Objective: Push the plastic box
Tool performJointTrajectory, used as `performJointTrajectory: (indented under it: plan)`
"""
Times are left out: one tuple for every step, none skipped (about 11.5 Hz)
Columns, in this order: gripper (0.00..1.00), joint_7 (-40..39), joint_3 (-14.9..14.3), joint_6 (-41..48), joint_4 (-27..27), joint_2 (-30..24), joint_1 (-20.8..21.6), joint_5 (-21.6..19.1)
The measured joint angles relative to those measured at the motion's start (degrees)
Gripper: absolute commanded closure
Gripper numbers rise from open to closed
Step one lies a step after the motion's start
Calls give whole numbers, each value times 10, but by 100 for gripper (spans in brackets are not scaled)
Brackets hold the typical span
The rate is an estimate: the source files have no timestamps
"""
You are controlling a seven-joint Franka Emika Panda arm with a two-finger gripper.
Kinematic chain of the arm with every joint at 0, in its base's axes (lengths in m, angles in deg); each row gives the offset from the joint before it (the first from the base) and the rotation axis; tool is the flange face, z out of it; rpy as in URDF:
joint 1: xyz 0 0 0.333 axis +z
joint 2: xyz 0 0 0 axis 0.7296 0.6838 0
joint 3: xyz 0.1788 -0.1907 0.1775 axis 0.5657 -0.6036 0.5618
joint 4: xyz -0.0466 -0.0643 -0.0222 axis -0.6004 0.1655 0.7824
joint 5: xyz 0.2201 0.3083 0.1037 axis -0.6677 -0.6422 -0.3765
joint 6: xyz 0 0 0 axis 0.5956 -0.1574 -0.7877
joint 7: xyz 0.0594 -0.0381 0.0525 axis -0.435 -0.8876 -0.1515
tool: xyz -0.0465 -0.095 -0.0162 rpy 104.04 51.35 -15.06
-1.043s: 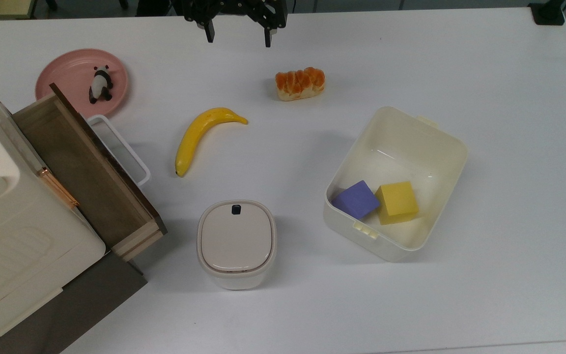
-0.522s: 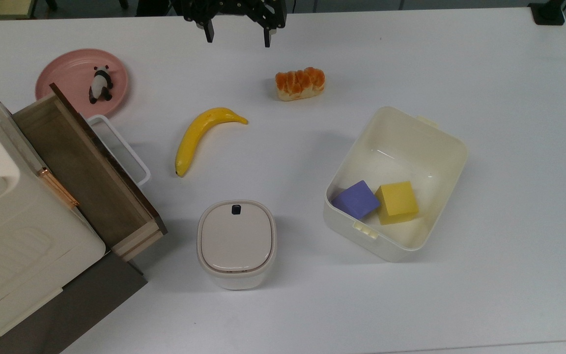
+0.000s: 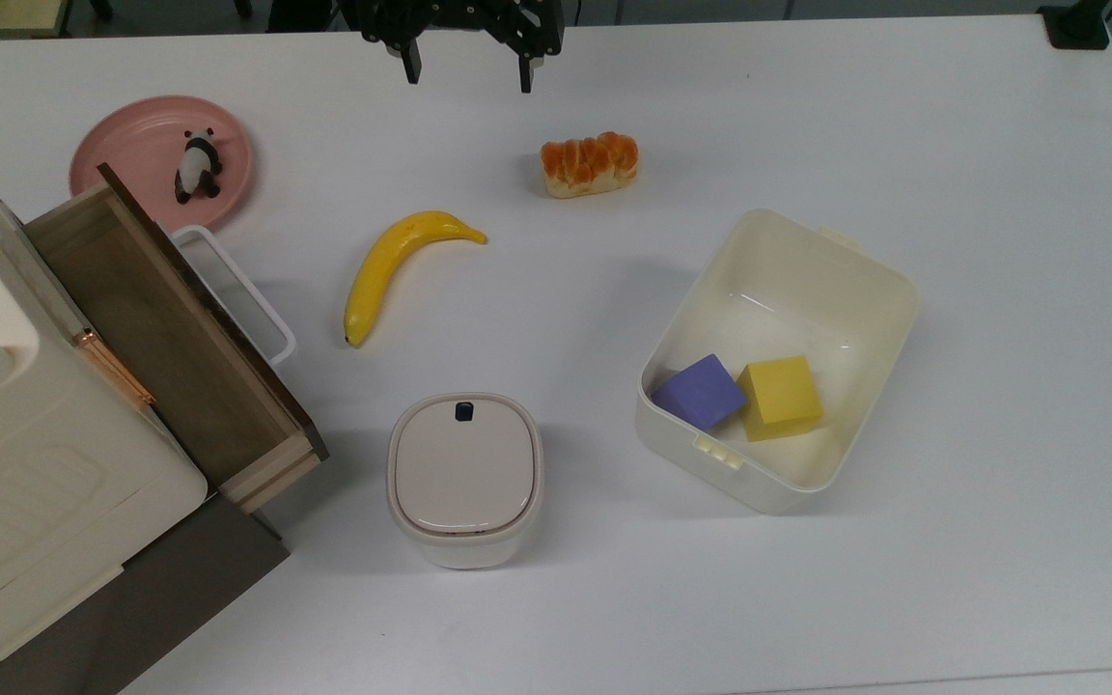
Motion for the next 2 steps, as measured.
performJointTrajectory:
  plan:
    - [0,15,0,0,0,0,0,0]
    - [0,27,-1,0,0,0,0,0]
